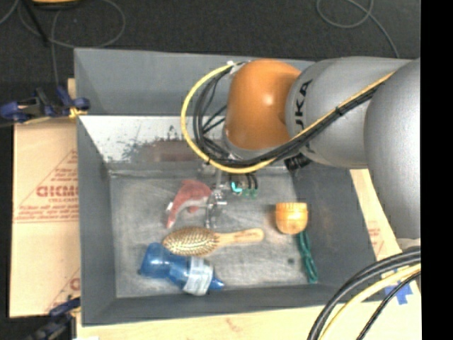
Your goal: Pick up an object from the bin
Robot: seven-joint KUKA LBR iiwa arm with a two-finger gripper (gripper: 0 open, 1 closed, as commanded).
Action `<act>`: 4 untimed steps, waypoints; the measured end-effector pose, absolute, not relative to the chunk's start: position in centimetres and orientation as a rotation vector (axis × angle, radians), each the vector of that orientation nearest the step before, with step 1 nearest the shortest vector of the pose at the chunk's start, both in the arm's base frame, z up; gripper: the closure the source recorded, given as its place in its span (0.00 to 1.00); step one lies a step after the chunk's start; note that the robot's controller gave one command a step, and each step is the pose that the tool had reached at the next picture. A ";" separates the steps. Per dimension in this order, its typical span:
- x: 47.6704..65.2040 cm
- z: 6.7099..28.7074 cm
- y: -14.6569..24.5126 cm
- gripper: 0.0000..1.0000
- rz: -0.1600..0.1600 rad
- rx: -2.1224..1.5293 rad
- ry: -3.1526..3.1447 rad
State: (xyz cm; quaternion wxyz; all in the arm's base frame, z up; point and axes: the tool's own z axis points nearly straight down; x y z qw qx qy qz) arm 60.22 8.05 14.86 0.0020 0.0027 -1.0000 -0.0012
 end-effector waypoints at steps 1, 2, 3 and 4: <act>60.4 15.3 8.0 0.00 -0.005 0.007 -3.145; 61.2 13.3 8.8 0.00 0.002 0.099 -3.152; 63.8 7.4 11.1 1.00 -0.007 -0.096 -3.150; 63.8 7.4 11.1 1.00 -0.007 -0.096 -3.150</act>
Offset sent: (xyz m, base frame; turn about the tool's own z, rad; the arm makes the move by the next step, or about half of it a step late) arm 0.0199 0.0364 -0.0786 -0.2078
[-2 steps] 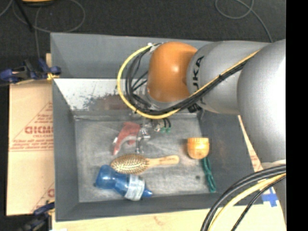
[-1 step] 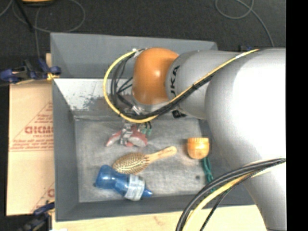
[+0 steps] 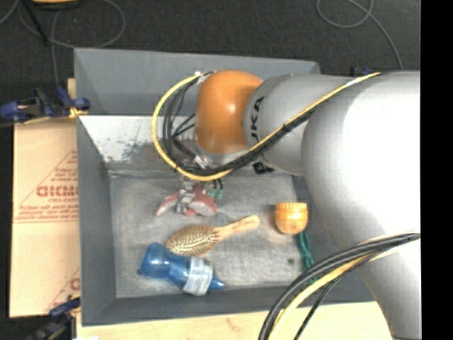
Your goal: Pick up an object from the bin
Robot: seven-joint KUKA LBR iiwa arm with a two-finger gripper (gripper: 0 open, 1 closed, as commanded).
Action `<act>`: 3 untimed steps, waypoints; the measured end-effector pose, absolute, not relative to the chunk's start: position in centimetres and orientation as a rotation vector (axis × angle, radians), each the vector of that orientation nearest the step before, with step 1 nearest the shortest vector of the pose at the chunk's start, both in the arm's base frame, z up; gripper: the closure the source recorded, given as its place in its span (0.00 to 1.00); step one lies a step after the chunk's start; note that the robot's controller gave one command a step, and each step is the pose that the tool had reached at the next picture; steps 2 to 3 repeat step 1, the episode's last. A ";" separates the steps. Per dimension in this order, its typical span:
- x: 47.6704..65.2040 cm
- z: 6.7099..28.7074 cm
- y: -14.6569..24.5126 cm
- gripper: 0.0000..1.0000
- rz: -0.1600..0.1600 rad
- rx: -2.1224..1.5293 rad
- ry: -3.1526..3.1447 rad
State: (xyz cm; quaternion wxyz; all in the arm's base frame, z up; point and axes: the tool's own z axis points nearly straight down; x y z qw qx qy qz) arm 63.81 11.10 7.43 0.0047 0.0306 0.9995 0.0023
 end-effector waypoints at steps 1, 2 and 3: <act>62.9 20.1 9.4 1.00 0.005 0.090 3.136; 62.9 20.1 9.4 1.00 0.005 0.090 3.136; 62.9 20.1 9.4 1.00 0.005 0.090 3.136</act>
Offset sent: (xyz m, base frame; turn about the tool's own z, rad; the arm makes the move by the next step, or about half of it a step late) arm 0.0000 0.0000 0.0000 0.0000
